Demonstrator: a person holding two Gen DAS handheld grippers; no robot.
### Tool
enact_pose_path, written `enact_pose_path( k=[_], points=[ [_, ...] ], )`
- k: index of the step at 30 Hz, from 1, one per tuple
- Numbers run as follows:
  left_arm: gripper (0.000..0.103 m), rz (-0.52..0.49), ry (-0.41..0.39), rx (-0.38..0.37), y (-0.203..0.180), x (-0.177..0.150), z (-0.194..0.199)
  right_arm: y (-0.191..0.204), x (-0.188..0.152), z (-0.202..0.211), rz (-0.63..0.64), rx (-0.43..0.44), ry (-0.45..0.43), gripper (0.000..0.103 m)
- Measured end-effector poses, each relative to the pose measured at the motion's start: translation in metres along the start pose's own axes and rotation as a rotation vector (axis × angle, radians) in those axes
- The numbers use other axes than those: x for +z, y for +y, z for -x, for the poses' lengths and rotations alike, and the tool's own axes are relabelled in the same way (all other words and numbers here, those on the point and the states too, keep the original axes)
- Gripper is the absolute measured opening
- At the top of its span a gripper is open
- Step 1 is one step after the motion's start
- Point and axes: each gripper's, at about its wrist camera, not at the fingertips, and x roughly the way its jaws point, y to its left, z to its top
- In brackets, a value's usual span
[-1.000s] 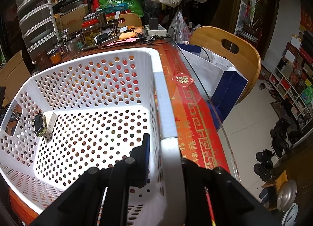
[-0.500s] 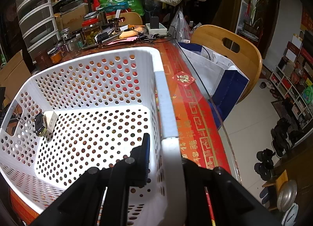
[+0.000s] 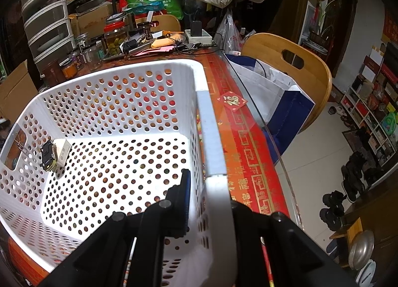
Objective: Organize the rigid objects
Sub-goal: 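Carry the white charger into the basket and open the left tool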
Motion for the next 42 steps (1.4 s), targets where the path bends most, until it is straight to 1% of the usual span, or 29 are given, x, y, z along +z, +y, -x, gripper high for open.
enact_pose_path(
  k=[2,4,7,10,13,16,19,20,27,33,35,36,37,38,39,40,41,42],
  points=[
    [0.053,-0.057,-0.008,-0.055,-0.021,0.01,0.028,-0.001,0.0,0.0,0.0,0.008,-0.001,0.01],
    [0.053,-0.132,-0.028,-0.058,-0.047,0.015,0.048,-0.001,0.001,0.0,0.0,0.012,-0.001,0.01],
    [0.054,-0.285,-0.032,-0.055,-0.101,0.021,0.068,0.0,0.002,0.0,0.002,0.014,0.003,0.01],
    [0.054,-0.435,0.003,-0.032,-0.156,0.019,0.069,0.0,0.002,-0.001,0.003,0.017,0.007,0.01],
    [0.054,-0.566,0.068,-0.019,-0.201,0.007,0.057,0.0,0.001,-0.001,-0.002,0.026,0.008,0.01],
    [0.054,-0.658,0.161,-0.057,-0.232,-0.011,0.043,-0.001,0.001,-0.001,-0.007,0.034,0.008,0.01],
    [0.054,-0.673,0.288,-0.153,-0.243,-0.023,0.03,-0.002,0.001,-0.001,-0.013,0.039,0.007,0.01],
    [0.054,-0.684,0.311,-0.158,-0.247,-0.026,0.027,-0.002,0.001,-0.001,-0.014,0.039,0.007,0.01],
    [0.054,-0.739,0.375,-0.065,-0.253,-0.038,0.0,-0.002,0.001,-0.001,-0.013,0.041,0.006,0.01],
    [0.054,-0.786,0.424,-0.032,-0.255,-0.05,-0.017,-0.002,0.0,-0.002,-0.012,0.045,0.012,0.01],
    [0.057,-0.801,0.437,-0.031,-0.262,-0.053,-0.02,-0.003,0.001,-0.002,-0.015,0.046,0.012,0.01],
    [0.06,-0.808,0.442,-0.026,-0.263,-0.054,-0.022,-0.003,0.001,-0.002,-0.015,0.045,0.013,0.01],
    [0.066,-0.813,0.438,-0.024,-0.262,-0.051,-0.025,-0.003,0.002,-0.003,-0.015,0.044,0.014,0.01],
    [0.068,-0.817,0.419,-0.02,-0.263,-0.051,-0.022,-0.002,0.002,-0.003,-0.014,0.042,0.015,0.01],
    [0.072,-0.816,0.393,-0.012,-0.264,-0.049,-0.02,-0.002,0.002,-0.003,-0.013,0.042,0.016,0.01],
    [0.074,-0.812,0.359,-0.006,-0.263,-0.046,-0.015,-0.002,0.002,-0.003,-0.012,0.042,0.017,0.01],
    [0.074,-0.793,0.32,-0.017,-0.258,-0.042,-0.004,-0.002,0.002,-0.003,-0.011,0.041,0.018,0.01],
    [0.074,-0.753,0.271,-0.039,-0.248,-0.037,0.01,-0.001,0.002,-0.002,-0.009,0.04,0.019,0.01]
  ],
)
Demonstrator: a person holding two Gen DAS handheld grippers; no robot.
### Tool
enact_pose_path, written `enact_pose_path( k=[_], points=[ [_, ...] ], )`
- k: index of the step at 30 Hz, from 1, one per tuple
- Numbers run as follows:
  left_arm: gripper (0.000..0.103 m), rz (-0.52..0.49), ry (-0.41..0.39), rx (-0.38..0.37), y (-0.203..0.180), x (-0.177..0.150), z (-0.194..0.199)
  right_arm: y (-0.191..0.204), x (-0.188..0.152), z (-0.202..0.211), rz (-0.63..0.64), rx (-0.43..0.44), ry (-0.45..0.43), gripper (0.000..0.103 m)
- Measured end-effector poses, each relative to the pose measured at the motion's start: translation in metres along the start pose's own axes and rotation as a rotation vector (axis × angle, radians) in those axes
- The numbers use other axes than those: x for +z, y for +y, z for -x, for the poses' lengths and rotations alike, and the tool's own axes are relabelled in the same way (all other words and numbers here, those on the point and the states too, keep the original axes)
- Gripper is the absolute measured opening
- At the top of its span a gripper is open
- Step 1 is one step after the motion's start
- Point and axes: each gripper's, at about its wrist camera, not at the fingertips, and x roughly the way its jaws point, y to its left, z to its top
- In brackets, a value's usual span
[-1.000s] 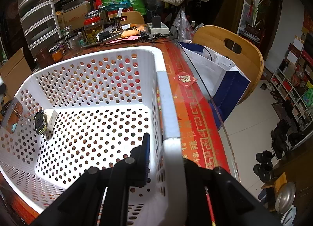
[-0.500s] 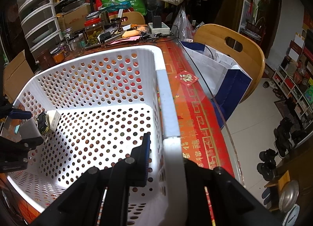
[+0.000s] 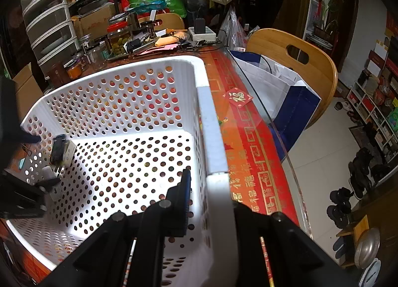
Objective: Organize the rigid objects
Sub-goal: 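Carry the white charger into the basket and open the left tool, then grasp the next white charger with the left tool and lift it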
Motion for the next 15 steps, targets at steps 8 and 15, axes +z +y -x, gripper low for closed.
enact_pose_path(
  k=[8,15],
  points=[
    [0.103,0.473,-0.295,0.06,0.106,-0.148,0.067,0.001,0.0,0.001,0.007,-0.005,-0.001,0.01],
    [0.103,0.725,-0.199,-0.119,0.109,-0.229,-0.029,0.002,0.002,0.001,0.012,-0.012,-0.005,0.01]
  ],
)
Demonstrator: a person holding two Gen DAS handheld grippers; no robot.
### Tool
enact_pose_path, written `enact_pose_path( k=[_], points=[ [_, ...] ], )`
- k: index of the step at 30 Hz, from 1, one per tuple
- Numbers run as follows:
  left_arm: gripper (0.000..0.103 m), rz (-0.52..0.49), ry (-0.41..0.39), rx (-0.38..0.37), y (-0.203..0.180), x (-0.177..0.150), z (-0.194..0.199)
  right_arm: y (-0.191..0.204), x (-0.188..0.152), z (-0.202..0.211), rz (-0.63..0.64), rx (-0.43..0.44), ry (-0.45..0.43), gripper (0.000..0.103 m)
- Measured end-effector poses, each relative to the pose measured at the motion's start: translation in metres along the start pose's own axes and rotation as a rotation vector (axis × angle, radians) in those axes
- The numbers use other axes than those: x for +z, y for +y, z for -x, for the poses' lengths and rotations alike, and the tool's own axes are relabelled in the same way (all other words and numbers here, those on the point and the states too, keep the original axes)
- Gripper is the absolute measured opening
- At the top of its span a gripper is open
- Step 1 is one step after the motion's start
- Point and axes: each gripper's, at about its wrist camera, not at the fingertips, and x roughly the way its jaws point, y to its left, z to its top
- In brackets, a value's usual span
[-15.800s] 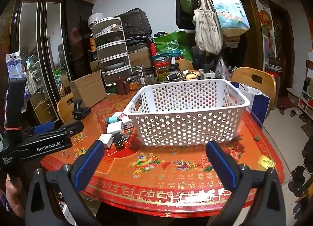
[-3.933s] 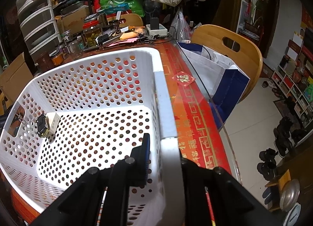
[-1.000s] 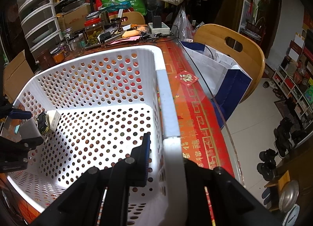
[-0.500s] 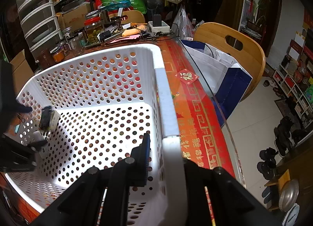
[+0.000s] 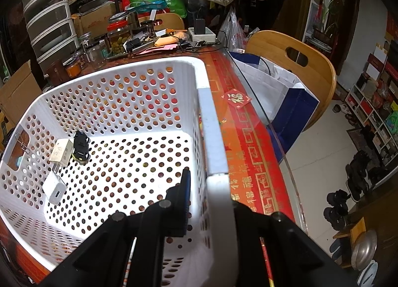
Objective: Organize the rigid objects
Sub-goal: 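Grasp the next white charger with the left tool and lift it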
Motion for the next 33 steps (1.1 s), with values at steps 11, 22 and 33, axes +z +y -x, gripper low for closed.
enact_pose_path(
  k=[11,22,33],
  points=[
    [0.103,0.087,0.045,-0.007,-0.034,0.012,-0.063,-0.001,0.0,-0.001,-0.003,-0.003,0.002,0.01],
    [0.075,0.172,0.084,-0.009,-0.025,0.021,-0.08,-0.001,0.0,-0.001,-0.002,-0.003,0.002,0.01],
    [0.075,0.147,-0.078,0.084,-0.016,0.006,-0.033,0.0,-0.001,-0.001,-0.001,-0.004,0.002,0.01]
  ],
)
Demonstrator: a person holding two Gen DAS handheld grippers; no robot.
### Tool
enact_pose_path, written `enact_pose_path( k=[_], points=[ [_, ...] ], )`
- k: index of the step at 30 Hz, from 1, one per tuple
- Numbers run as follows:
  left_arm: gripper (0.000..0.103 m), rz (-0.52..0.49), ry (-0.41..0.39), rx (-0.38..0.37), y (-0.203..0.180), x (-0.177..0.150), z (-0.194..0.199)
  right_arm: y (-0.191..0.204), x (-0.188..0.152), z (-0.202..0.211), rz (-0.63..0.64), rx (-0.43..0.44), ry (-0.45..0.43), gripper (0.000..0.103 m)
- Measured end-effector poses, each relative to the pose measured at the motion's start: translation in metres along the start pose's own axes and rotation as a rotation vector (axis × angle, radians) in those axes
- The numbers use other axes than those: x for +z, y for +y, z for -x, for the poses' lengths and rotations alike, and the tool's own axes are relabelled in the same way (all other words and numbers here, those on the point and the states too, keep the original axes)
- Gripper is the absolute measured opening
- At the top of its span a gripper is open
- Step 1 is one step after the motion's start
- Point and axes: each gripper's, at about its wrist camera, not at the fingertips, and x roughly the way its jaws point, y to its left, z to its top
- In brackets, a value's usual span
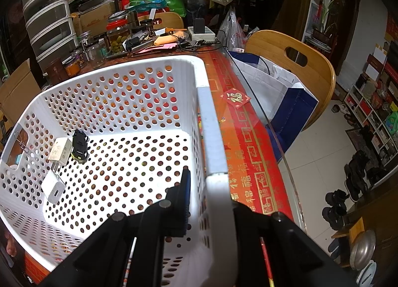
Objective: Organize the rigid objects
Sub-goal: 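Grasp the next white charger with the left tool and lift it, then lower the white charger into the basket and release it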
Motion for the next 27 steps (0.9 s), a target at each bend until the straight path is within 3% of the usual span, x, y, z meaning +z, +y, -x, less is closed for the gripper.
enact_pose_path(
  k=[8,14,16,22,27],
  points=[
    [0.075,-0.069,-0.119,0.152,0.017,0.024,0.035,0.0,0.0,0.0,0.001,0.0,0.0,0.01],
    [0.075,-0.199,-0.274,0.11,-0.018,0.071,0.108,0.001,-0.002,-0.001,0.002,0.006,-0.002,0.01],
    [0.075,-0.278,-0.279,0.1,-0.045,0.083,0.122,0.002,-0.003,-0.001,0.002,0.008,-0.002,0.01],
    [0.075,-0.562,-0.13,0.082,-0.145,0.089,0.106,0.001,-0.004,-0.002,-0.003,0.011,-0.002,0.01],
    [0.075,-0.73,0.096,0.032,-0.217,0.082,0.056,0.0,-0.002,-0.002,0.0,0.015,0.006,0.01]
  ],
)
